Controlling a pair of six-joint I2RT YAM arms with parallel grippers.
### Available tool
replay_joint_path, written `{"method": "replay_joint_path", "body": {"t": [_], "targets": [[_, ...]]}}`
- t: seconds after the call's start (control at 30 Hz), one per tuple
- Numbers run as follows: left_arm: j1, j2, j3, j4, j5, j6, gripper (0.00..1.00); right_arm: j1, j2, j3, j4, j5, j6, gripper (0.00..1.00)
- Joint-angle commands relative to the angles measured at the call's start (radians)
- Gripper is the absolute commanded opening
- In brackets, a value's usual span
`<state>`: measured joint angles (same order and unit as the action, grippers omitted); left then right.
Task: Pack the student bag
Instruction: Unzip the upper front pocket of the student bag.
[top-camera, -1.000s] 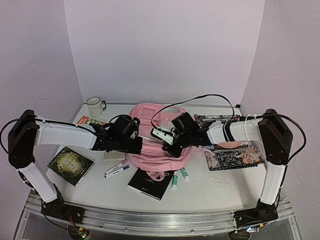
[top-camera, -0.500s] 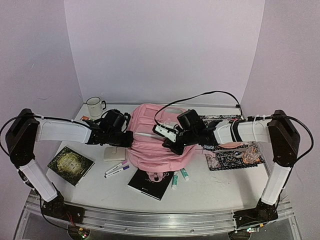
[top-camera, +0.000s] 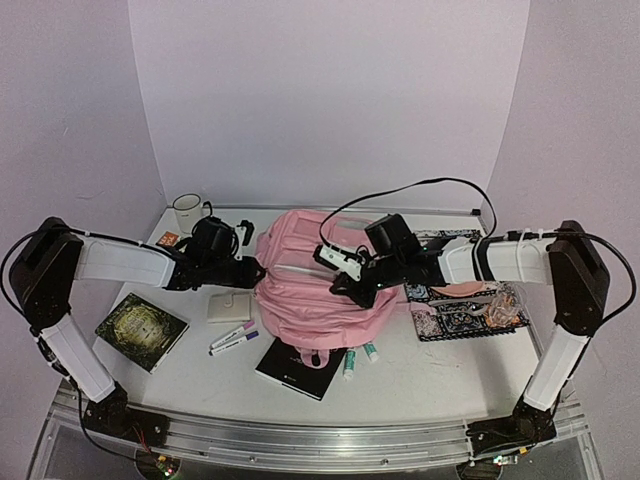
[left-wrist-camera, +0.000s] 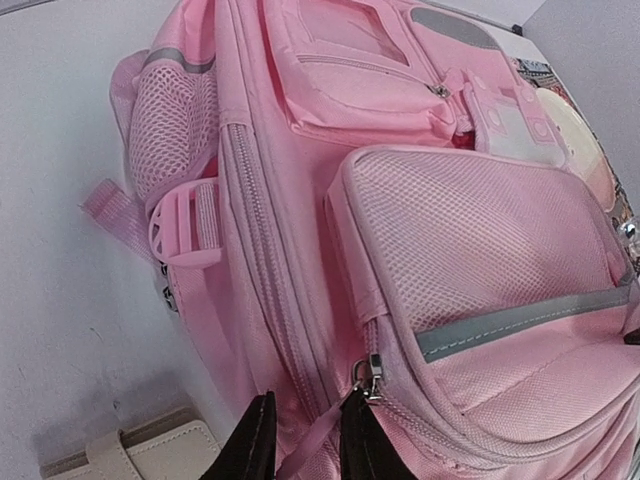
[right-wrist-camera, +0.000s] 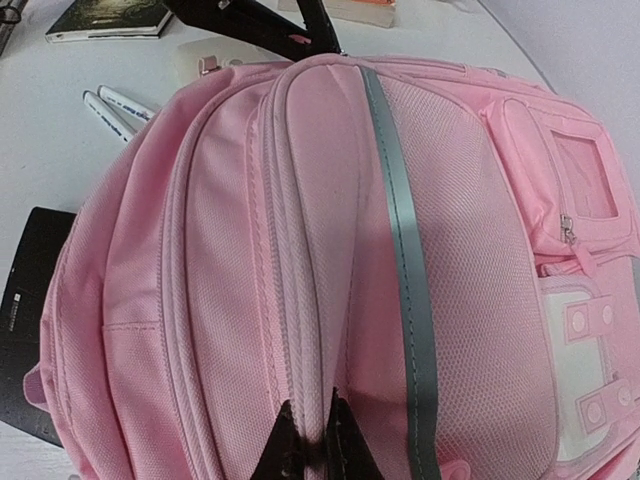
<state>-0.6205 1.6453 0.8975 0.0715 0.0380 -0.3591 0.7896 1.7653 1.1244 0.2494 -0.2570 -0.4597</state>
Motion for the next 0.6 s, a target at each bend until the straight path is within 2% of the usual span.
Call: {"method": "replay_joint_path", "body": {"t": [0.0, 0.07, 0.27, 0.43, 0.57], "targets": [[0.067, -0.034, -0.068, 0.005, -0.083, 0.03, 0.22, -0.004, -0.063, 0.029, -0.052, -0.092, 0.007, 0.0], [0.067, -0.042, -0.082, 0.017, -0.086, 0.034, 0.17, -0.003, -0.064, 0.036, -0.053, -0.105, 0.009, 0.0], [0.078, -0.026, -0.02, 0.022, -0.183, 0.056, 0.11, -0.003, -0.069, 0.051, -0.073, -0.192, 0.006, 0.0], [0.1, 0.031, 0.058, 0.044, -0.2, 0.072, 0.1, -0.003, -0.071, 0.054, -0.107, -0.224, -0.009, 0.0], [0.103, 0.061, 0.063, 0.068, -0.193, 0.049, 0.13, -0.003, -0.069, 0.057, -0.114, -0.212, -0.001, 0.0]]}}
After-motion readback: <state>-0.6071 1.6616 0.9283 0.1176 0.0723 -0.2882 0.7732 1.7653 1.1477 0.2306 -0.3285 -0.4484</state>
